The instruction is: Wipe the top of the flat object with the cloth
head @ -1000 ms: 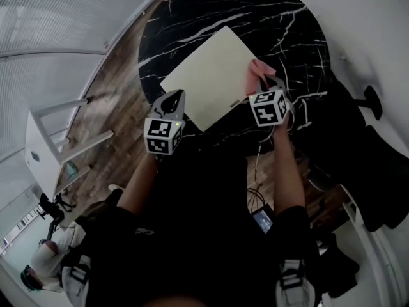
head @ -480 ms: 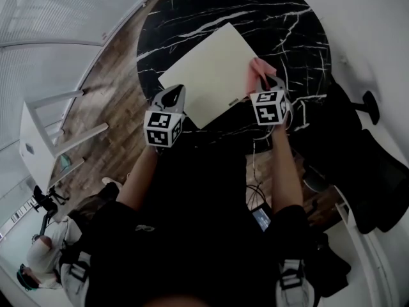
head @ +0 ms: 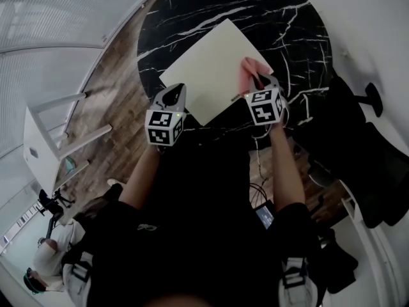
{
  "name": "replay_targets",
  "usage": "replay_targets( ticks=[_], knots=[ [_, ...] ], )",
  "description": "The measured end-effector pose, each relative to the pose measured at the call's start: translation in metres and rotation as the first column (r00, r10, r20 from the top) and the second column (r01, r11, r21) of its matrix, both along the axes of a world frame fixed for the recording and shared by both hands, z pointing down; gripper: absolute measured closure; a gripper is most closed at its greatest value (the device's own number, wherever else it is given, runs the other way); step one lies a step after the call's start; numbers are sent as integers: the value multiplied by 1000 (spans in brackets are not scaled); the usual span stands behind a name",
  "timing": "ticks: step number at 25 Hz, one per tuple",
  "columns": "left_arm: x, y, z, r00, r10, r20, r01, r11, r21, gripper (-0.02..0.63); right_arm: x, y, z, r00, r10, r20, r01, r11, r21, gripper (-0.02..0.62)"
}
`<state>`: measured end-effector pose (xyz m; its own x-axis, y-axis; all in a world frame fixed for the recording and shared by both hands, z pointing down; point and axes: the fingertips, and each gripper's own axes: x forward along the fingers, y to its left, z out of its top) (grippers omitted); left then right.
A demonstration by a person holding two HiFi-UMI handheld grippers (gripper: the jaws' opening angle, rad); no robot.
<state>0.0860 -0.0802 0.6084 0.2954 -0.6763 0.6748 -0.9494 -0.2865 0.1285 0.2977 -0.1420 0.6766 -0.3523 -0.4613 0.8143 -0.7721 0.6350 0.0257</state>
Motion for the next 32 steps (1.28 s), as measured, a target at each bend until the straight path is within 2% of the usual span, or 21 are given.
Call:
replay_targets(
  ticks=[5, 14, 26, 32],
  knots=[
    [-3, 5, 1, 1000, 7, 0, -7, 1000, -5, 606, -12, 13, -3, 999, -13, 31, 14, 1000, -26, 571],
    [-9, 16, 5, 1000, 9, 0, -9, 1000, -15, 606, -38, 39, 1, 996, -78, 44, 79, 997, -18, 571],
    [-18, 25, 7, 1000, 7, -7, -7, 1000, -19, 606, -63, 58, -1, 990, -138, 34, 139, 990, -18, 571],
    [-29, 34, 10, 999, -13, -38, 12, 999, -32, 606, -76, 69, -2, 985, -174, 13, 174, 985, 2, 571]
  ],
)
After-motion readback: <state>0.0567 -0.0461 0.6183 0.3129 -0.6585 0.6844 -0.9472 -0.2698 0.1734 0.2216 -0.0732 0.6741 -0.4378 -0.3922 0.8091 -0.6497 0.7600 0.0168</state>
